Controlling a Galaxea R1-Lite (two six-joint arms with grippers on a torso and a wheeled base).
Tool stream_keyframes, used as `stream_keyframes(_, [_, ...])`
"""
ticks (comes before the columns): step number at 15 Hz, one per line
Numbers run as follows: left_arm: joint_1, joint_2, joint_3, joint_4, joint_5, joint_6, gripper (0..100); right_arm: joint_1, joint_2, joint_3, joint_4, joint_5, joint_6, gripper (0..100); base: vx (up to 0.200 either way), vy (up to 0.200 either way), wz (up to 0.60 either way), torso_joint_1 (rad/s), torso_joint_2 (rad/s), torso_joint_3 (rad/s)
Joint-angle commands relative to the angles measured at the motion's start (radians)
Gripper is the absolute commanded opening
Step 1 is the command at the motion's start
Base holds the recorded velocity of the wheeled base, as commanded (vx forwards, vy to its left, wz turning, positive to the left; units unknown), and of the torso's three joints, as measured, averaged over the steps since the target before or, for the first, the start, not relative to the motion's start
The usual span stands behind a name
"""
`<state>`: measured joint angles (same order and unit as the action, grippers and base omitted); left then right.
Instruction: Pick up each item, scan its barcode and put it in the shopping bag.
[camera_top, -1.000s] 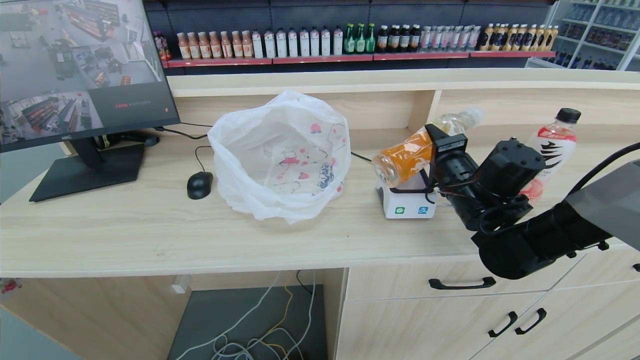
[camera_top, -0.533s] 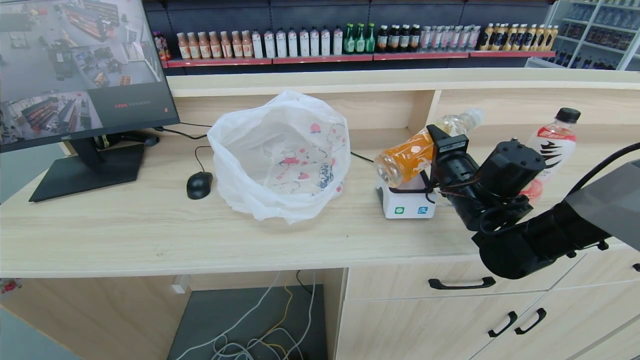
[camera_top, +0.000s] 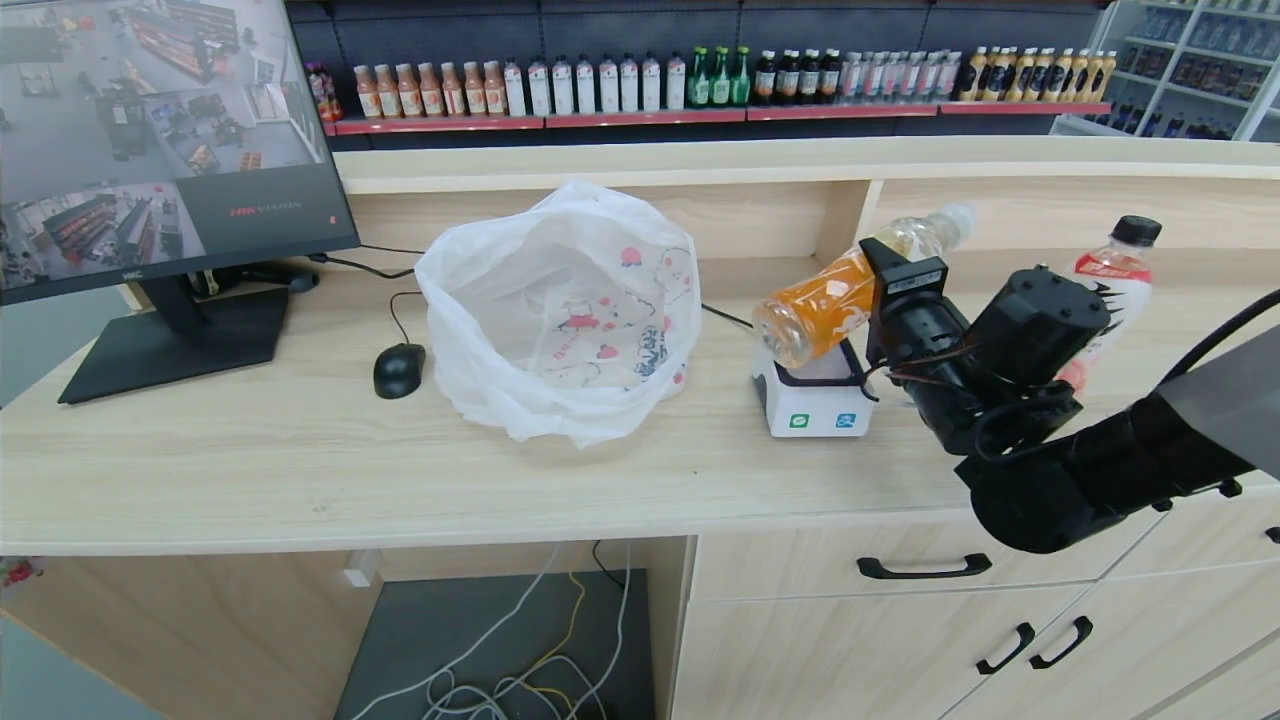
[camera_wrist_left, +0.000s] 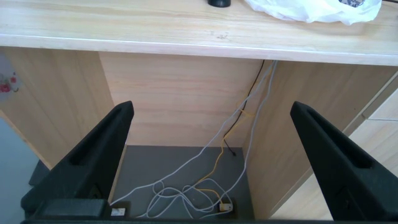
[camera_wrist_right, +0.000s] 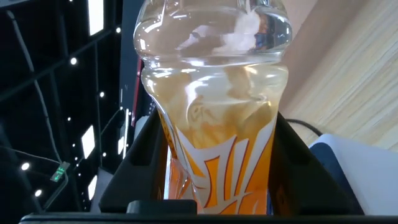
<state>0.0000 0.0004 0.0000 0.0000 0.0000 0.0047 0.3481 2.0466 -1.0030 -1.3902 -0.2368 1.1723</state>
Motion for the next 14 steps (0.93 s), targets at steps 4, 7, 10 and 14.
stream_keyframes(4, [0.0, 0.0, 0.0, 0.0, 0.0, 0.0, 100, 0.003, -0.108, 0.0, 0.051, 0.001, -0.007, 0, 0.0, 0.0, 0.0, 0.0, 0.0, 0.0])
stream_keyframes(7, [0.0, 0.0, 0.0, 0.0, -0.002, 0.0, 100, 0.006, -0.167, 0.0, 0.086, 0.001, -0.031, 0, 0.0, 0.0, 0.0, 0.0, 0.0, 0.0])
stream_keyframes(10, [0.0, 0.0, 0.0, 0.0, 0.0, 0.0, 100, 0.019, -0.24, -0.002, 0.131, 0.001, -0.088, 0, 0.0, 0.0, 0.0, 0.0, 0.0, 0.0])
stream_keyframes(14, [0.0, 0.0, 0.0, 0.0, 0.0, 0.0, 100, 0.054, -0.301, 0.004, 0.132, 0.002, -0.24, 0, 0.0, 0.0, 0.0, 0.0, 0.0, 0.0])
